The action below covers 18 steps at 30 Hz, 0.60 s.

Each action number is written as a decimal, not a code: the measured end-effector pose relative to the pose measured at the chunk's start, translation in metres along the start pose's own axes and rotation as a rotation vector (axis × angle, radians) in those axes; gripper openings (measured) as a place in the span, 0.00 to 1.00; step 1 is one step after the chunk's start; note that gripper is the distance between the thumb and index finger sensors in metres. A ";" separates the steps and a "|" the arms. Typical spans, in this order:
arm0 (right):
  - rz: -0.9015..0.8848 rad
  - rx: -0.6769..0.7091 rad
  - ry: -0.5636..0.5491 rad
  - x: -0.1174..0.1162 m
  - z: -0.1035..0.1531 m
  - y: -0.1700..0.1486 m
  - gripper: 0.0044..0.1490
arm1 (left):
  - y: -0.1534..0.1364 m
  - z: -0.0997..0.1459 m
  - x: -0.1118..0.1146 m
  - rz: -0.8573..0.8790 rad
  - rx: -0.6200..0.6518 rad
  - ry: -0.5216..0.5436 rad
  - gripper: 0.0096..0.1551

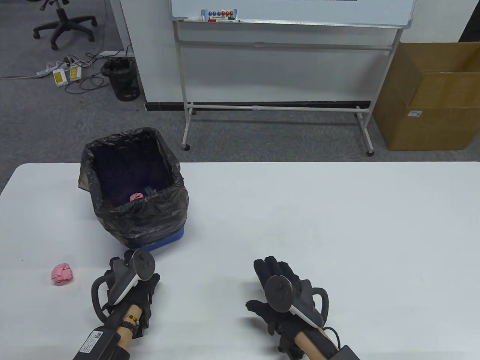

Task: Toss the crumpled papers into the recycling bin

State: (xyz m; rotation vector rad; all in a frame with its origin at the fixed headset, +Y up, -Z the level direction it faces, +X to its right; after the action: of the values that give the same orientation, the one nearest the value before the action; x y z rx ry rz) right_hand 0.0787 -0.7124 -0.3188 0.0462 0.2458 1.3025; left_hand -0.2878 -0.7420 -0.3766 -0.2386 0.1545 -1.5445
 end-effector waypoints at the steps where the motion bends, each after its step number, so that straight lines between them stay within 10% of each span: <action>1: -0.002 0.000 0.000 0.000 0.000 0.000 0.63 | -0.001 -0.002 0.002 -0.012 -0.011 -0.017 0.42; 18: -0.012 -0.013 0.006 0.000 -0.002 -0.003 0.63 | 0.039 0.002 -0.006 0.000 0.137 -0.012 0.34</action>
State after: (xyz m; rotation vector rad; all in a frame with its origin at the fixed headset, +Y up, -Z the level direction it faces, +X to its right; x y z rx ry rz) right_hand 0.0812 -0.7135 -0.3208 0.0296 0.2429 1.2922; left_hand -0.2493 -0.7360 -0.3845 -0.1399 0.0391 -1.5464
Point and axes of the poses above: the tracker on the back of each hand, its own y axis roughly to the thumb side, its own z axis roughly from the fingertips to the wrist, x = y × z, the point moved 2 cm from there along -z, roughly from the wrist to the fingertips, and after that the axes turned 7 degrees about y, right-handed, at the moved point
